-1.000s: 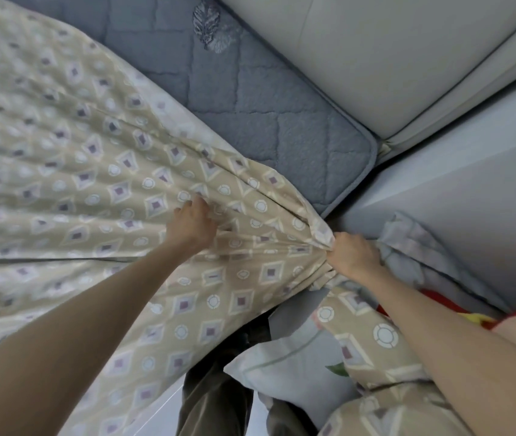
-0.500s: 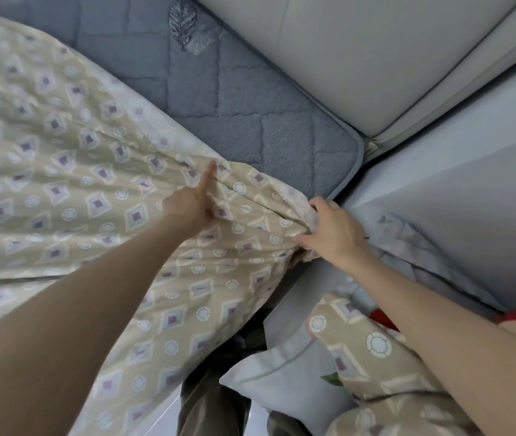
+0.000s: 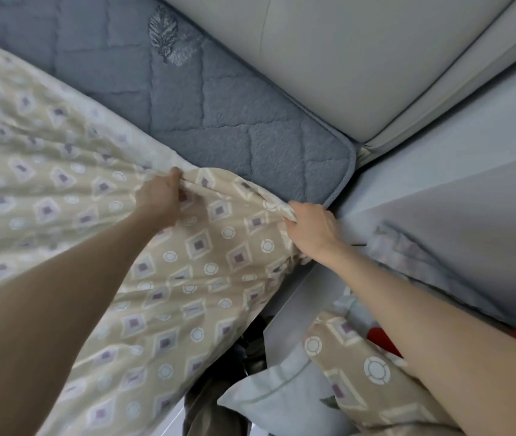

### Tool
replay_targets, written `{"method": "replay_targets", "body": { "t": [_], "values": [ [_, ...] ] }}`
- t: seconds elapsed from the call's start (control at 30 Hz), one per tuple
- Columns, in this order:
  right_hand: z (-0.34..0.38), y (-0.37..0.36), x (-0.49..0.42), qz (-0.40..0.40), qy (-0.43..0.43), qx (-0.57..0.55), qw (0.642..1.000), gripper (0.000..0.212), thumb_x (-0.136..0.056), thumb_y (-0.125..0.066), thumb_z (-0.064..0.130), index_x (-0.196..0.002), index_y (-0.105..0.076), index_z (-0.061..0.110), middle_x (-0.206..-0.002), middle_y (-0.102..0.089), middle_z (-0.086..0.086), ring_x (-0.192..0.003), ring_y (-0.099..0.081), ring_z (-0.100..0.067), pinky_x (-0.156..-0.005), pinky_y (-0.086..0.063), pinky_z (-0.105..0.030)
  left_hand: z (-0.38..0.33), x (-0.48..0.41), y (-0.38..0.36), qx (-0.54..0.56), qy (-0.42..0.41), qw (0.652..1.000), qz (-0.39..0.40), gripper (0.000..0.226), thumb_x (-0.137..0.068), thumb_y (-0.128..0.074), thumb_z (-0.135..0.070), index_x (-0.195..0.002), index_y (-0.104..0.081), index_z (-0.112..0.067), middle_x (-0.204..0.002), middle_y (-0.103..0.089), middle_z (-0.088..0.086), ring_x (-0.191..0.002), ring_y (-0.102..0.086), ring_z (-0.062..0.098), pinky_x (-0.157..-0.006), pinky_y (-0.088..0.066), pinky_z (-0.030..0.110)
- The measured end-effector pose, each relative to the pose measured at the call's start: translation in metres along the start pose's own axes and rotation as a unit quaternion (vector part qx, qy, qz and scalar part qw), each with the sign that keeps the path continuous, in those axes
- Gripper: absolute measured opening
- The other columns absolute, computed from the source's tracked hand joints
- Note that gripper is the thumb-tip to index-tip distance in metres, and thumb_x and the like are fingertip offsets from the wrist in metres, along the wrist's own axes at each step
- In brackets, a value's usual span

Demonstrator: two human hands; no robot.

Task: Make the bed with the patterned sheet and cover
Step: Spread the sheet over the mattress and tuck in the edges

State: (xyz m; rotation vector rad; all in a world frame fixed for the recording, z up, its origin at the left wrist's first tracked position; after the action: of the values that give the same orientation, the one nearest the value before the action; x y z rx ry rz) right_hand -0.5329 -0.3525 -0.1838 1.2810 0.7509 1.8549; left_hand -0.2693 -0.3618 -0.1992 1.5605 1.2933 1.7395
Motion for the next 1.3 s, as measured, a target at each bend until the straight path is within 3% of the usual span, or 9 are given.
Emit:
{"method": "replay_targets", "body": {
  "t": [0.1,0.27,0.5,0.67,0.8,0.87,1.0,1.13,1.3],
  "values": [
    [-0.002,0.000,-0.003,-0.016,0.006,-0.013,1.000,0.007,-0.095,-0.043,0.019,-0.088,-0.043,0.020,-0.098,-0.061,-0.012,-0.092,-0.058,-0.035,-0.066,-0.036,-0.034,-0.009,-0.001,0.002,0.038,-0.027,0.997,-0.063,0.031,-0.090,-0.048,-0.007,-0.120,-0.041,-0.005,-0.098,-0.061,0.024,-0.089,-0.057,0.041,-0.064,-0.035,0.038],
    [0.000,0.004,0.000,-0.031,-0.007,-0.010,0.999,0.006,-0.095,-0.042,0.014,-0.100,-0.045,0.013,-0.103,-0.061,-0.016,-0.094,-0.057,-0.039,-0.066,-0.032,-0.034,-0.016,-0.012,0.013,0.071,-0.059,0.991,-0.098,0.027,-0.087,-0.041,-0.001,-0.114,-0.043,-0.003,-0.097,-0.066,0.023,-0.090,-0.056,0.043,-0.073,-0.042,0.044],
    [-0.013,0.020,-0.011,-0.030,-0.081,-0.021,0.996,0.008,-0.093,-0.038,0.007,-0.090,-0.038,0.014,-0.105,-0.060,-0.020,-0.097,-0.056,-0.039,-0.067,-0.037,-0.033,-0.052,-0.032,0.029,0.086,-0.106,0.984,-0.112,0.016,-0.086,-0.037,0.000,-0.100,-0.042,-0.005,-0.091,-0.066,0.020,-0.082,-0.055,0.039,-0.069,-0.044,0.045],
    [-0.027,0.011,-0.019,-0.036,-0.130,-0.005,0.991,0.019,-0.093,-0.035,0.005,-0.110,-0.045,0.006,-0.108,-0.061,-0.023,-0.098,-0.061,-0.039,-0.073,-0.046,-0.034,-0.061,-0.041,0.022,0.098,-0.092,0.985,-0.104,0.018,-0.085,-0.040,0.000,-0.102,-0.041,-0.007,-0.095,-0.066,0.019,-0.084,-0.056,0.037,-0.068,-0.042,0.044],
    [-0.041,0.012,-0.036,-0.063,-0.194,-0.047,0.978,0.022,-0.092,-0.041,0.001,-0.114,-0.040,0.003,-0.104,-0.064,-0.024,-0.089,-0.066,-0.038,-0.076,-0.056,-0.047,-0.059,-0.040,0.020,0.149,-0.063,0.984,-0.080,0.029,-0.089,-0.043,-0.004,-0.117,-0.037,-0.006,-0.093,-0.059,0.022,-0.087,-0.055,0.037,-0.067,-0.035,0.039],
    [-0.039,0.019,-0.048,-0.064,-0.246,-0.147,0.956,0.030,-0.089,-0.046,-0.003,-0.119,-0.041,0.002,-0.114,-0.059,-0.021,-0.093,-0.066,-0.040,-0.077,-0.056,-0.050,-0.062,-0.036,0.020,0.171,-0.070,0.980,-0.072,0.044,-0.089,-0.042,-0.002,-0.130,-0.030,-0.011,-0.084,-0.055,0.019,-0.078,-0.053,0.036,-0.065,-0.035,0.038],
    [-0.034,0.024,-0.059,-0.075,-0.363,-0.363,0.855,0.052,-0.081,-0.059,-0.013,-0.127,-0.041,0.002,-0.131,-0.046,-0.019,-0.091,-0.066,-0.044,-0.068,-0.058,-0.051,-0.064,-0.023,0.024,0.185,-0.121,0.975,-0.037,0.067,-0.086,-0.042,-0.002,-0.145,-0.015,-0.021,-0.070,-0.052,0.013,-0.069,-0.051,0.034,-0.061,-0.038,0.038],
    [-0.038,0.020,-0.064,-0.105,-0.400,-0.370,0.832,0.063,-0.067,-0.070,-0.017,-0.124,-0.047,0.000,-0.133,-0.043,-0.025,-0.091,-0.066,-0.042,-0.071,-0.058,-0.051,-0.058,-0.027,0.011,0.149,-0.157,0.976,-0.006,0.049,-0.090,-0.044,-0.021,-0.138,-0.037,-0.028,-0.103,-0.063,0.022,-0.102,-0.054,0.041,-0.087,-0.045,0.047],
    [-0.048,0.008,-0.068,-0.037,-0.383,-0.335,0.860,0.045,-0.084,-0.063,0.004,-0.126,-0.048,0.001,-0.127,-0.056,-0.017,-0.106,-0.063,-0.028,-0.081,-0.058,-0.037,-0.075,-0.031,0.016,0.178,-0.137,0.972,-0.072,0.024,-0.093,-0.046,-0.011,-0.103,-0.067,-0.008,-0.098,-0.069,0.019,-0.096,-0.061,0.037,-0.072,-0.040,0.033]
  ]
}}
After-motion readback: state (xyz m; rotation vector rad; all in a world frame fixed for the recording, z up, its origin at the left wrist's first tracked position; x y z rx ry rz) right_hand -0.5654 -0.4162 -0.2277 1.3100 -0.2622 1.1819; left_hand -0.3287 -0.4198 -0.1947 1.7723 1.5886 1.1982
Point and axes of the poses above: each hand's wrist, its own x-axis away from the middle knuckle, its own y-axis out of the back of the hand, z = x × y, the point moved 1 cm from there along -x, towards the middle knuckle
